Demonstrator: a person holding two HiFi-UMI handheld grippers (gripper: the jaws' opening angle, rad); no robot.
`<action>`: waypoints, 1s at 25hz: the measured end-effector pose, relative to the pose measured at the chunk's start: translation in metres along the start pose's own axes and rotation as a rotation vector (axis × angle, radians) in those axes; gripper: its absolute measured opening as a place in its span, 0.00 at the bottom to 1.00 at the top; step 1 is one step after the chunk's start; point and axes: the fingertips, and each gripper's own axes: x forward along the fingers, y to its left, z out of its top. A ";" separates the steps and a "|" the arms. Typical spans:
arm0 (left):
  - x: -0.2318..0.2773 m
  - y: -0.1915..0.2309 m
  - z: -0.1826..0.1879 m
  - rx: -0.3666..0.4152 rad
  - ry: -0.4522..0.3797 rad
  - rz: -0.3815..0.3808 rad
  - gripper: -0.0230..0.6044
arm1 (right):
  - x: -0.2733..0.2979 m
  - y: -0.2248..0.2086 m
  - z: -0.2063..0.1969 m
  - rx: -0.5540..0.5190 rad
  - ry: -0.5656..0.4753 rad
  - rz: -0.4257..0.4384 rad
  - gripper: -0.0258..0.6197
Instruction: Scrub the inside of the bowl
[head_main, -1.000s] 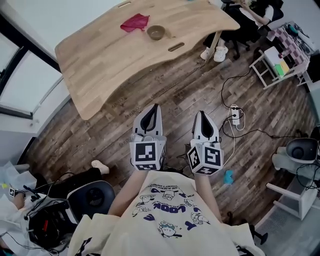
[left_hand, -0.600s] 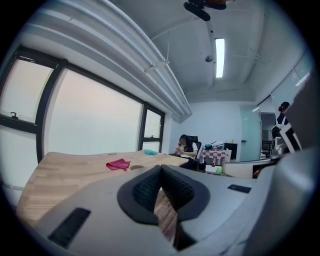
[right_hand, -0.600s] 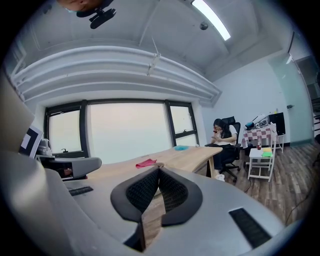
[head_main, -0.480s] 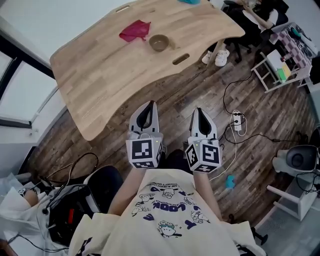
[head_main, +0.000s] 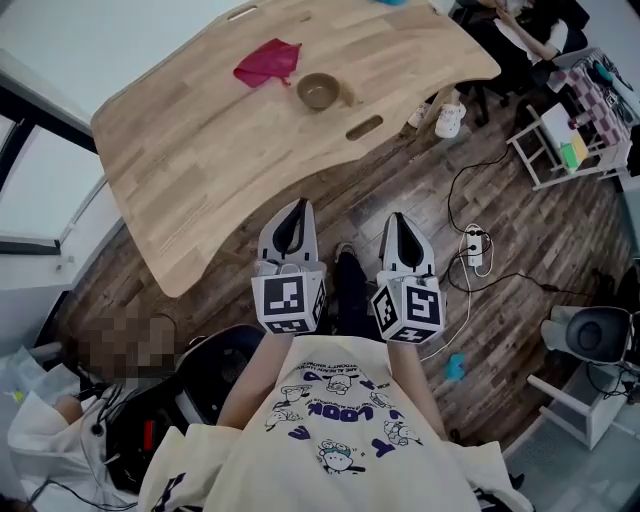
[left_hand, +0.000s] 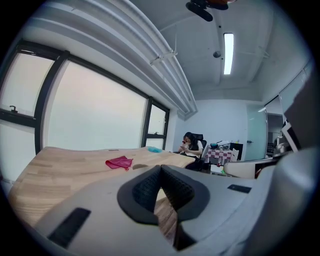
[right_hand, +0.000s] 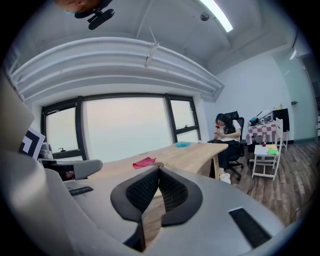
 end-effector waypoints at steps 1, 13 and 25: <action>0.008 0.001 0.000 -0.001 0.002 0.003 0.08 | 0.008 -0.003 0.001 0.001 0.002 0.003 0.03; 0.098 0.010 0.018 -0.025 0.027 0.110 0.08 | 0.108 -0.040 0.029 -0.011 0.039 0.098 0.03; 0.160 0.010 0.013 -0.068 0.057 0.223 0.08 | 0.179 -0.071 0.028 -0.001 0.096 0.200 0.03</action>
